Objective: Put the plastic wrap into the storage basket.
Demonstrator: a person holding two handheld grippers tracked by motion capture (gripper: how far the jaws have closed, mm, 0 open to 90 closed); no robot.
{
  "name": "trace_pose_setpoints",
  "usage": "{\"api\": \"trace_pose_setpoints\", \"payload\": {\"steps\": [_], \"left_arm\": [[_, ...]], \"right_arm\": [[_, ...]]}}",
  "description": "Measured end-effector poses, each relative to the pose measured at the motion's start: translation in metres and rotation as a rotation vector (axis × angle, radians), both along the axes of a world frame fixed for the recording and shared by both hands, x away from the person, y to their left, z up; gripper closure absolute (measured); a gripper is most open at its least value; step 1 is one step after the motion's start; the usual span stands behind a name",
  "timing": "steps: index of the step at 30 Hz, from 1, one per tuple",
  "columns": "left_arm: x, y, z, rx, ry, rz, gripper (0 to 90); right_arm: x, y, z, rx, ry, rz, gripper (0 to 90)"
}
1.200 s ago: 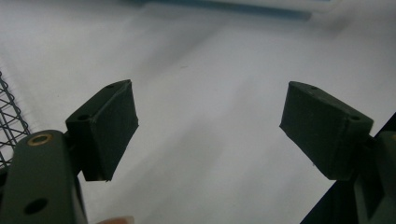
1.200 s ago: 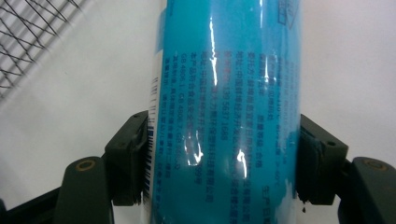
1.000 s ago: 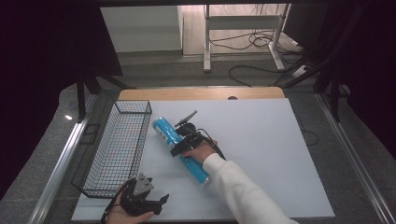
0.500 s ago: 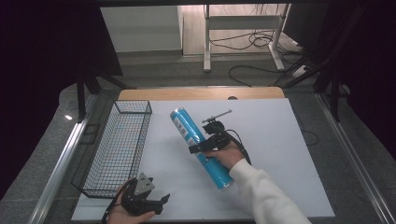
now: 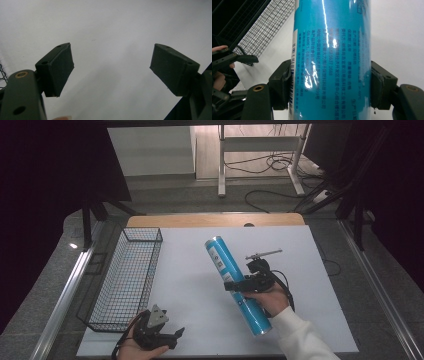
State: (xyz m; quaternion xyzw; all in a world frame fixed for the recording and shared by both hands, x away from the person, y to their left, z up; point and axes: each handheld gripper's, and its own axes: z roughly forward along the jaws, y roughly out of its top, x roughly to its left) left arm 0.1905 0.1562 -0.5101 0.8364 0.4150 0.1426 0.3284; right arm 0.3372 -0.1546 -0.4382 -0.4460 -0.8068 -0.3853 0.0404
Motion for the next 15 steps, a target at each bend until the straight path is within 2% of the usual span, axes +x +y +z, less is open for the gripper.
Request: {"api": "trace_pose_setpoints", "payload": {"steps": [4, 5, 6, 7, 9, 11, 14, 15], "left_arm": [[0.002, 0.0, 0.0, -0.008, 0.003, -0.002, 18.3], [0.002, 0.0, 0.001, -0.028, 0.012, -0.004, 18.3], [0.003, 0.0, 0.001, -0.042, 0.016, -0.006, 18.3], [0.004, 0.001, 0.003, -0.06, 0.018, -0.004, 18.1], [0.006, 0.001, 0.005, -0.071, 0.008, 0.001, 18.1], [0.008, 0.001, 0.007, -0.082, -0.001, 0.006, 18.1], [0.009, 0.001, 0.009, -0.094, -0.003, 0.005, 17.9], [0.01, 0.001, 0.011, -0.112, -0.007, 0.006, 17.9]], "right_arm": [[-0.003, -0.007, -0.001, 0.01, 0.003, -0.01, 32.2], [-0.005, -0.01, -0.003, 0.033, 0.011, -0.019, 32.2], [-0.005, -0.01, -0.003, 0.033, 0.011, -0.019, 32.2], [-0.008, -0.012, -0.006, 0.069, 0.024, -0.033, 32.2], [-0.009, -0.013, -0.006, 0.086, 0.036, -0.039, 32.2], [-0.016, -0.013, -0.01, 0.156, 0.061, -0.06, 32.2], [-0.021, -0.011, -0.012, 0.184, 0.059, -0.065, 32.2], [-0.026, -0.008, -0.014, 0.213, 0.063, -0.076, 32.2]]}}
